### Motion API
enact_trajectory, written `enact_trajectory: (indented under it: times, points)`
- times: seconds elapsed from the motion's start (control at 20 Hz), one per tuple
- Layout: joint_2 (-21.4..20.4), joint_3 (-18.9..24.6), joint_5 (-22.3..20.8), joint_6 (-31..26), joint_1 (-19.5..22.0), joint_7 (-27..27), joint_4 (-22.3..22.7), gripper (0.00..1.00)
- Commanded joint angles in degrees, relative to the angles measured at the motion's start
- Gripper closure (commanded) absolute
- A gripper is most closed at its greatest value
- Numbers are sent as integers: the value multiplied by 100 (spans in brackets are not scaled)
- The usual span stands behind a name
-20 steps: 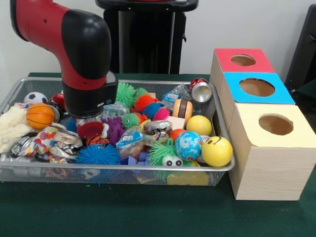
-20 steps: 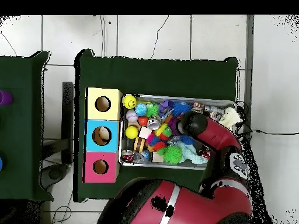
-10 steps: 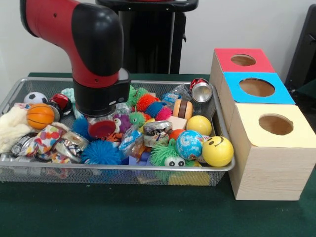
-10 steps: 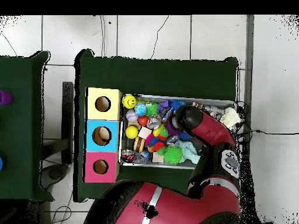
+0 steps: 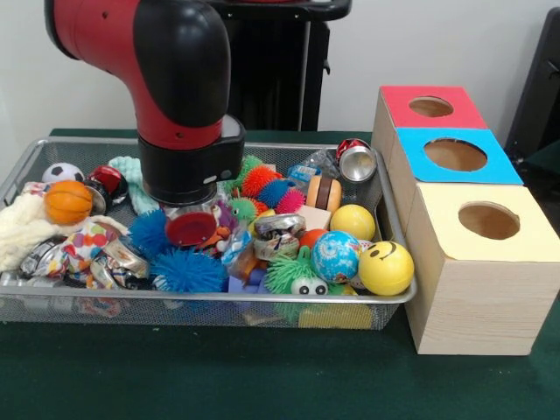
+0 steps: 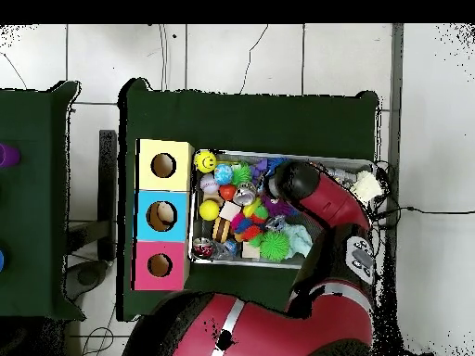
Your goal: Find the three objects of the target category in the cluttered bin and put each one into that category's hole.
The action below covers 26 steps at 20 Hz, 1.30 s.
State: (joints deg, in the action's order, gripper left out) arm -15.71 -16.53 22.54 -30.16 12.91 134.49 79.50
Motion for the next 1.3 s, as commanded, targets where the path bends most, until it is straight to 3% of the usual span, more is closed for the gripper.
enact_trajectory:
  times: [0.05, 0.4, 1.0, 1.3]
  points:
    - [-9, 644, 562, -708, -253, 1496, -280, 100]
    - [-7, 604, 751, -730, -334, 1514, -252, 100]
    - [-141, 387, 1081, -1595, -552, 2025, -611, 100]
    - [-183, 401, 1283, -1662, -574, 2063, -593, 100]
